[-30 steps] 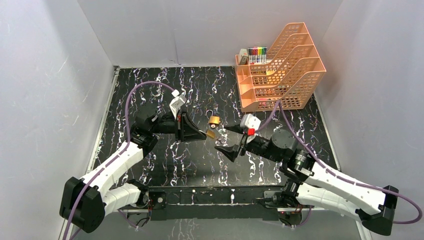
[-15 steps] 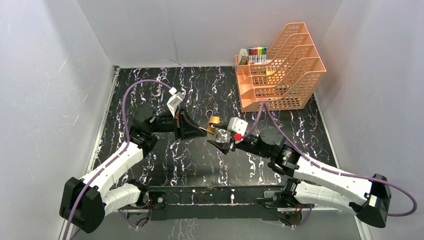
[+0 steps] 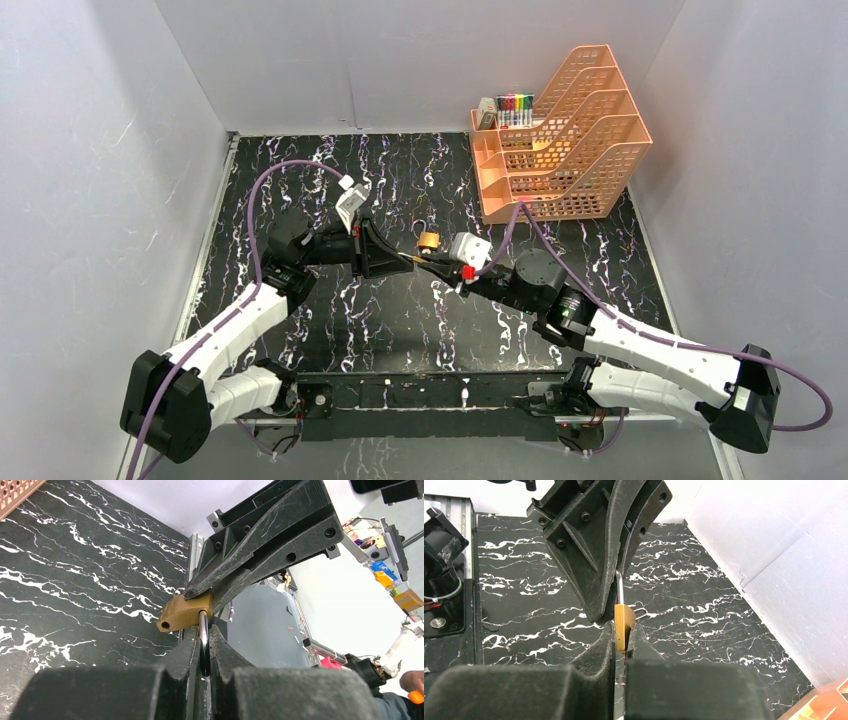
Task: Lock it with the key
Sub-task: Pick up the lock from the center of the board, then lock the lock.
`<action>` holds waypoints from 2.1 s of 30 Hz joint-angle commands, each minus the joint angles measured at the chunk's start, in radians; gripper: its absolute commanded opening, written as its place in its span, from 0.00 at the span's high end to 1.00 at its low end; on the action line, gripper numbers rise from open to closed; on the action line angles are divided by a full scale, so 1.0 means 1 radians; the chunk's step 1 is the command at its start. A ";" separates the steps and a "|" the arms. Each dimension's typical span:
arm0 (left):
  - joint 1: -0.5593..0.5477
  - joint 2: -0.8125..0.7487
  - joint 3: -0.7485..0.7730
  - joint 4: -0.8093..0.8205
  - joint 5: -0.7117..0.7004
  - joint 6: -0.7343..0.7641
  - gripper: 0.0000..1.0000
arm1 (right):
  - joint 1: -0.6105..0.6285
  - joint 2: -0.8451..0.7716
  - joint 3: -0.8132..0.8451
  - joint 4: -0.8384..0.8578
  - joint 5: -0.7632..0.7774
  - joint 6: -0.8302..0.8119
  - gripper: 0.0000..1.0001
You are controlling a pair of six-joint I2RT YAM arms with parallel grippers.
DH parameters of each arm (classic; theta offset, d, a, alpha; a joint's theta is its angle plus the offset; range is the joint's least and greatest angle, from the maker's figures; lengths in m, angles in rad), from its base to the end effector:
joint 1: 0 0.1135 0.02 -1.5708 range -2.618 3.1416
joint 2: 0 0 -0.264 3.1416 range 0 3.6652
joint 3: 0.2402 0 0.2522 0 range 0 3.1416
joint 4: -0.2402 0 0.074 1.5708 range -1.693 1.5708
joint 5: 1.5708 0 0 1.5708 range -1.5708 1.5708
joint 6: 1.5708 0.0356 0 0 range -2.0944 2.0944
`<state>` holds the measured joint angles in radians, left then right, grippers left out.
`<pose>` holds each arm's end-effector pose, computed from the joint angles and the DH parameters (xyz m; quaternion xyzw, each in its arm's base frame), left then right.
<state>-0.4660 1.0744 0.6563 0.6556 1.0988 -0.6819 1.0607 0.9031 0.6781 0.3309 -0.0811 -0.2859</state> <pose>0.1914 -0.1317 0.3222 0.3512 0.5685 -0.6351 0.3875 0.1037 0.1913 0.3362 -0.4402 0.5035 0.3058 0.6776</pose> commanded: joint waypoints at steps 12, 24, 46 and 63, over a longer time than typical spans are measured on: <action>-0.005 -0.104 0.055 -0.205 -0.152 0.176 0.13 | 0.002 -0.039 0.193 -0.167 0.171 0.072 1.00; -0.005 -0.157 0.004 -0.084 -0.228 0.146 0.20 | -0.001 0.088 0.395 -0.479 -0.047 0.159 1.00; -0.005 -0.126 -0.002 -0.204 -0.116 0.190 0.39 | -0.028 0.092 0.413 -0.502 -0.050 0.184 1.00; -0.005 -0.133 -0.060 -0.101 -0.060 0.146 1.00 | -0.053 0.106 0.421 -0.502 -0.076 0.182 1.00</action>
<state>-0.4683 0.9585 0.6231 0.4732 0.9939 -0.5114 1.0229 1.0210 1.0344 -0.2443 -0.1497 -0.1081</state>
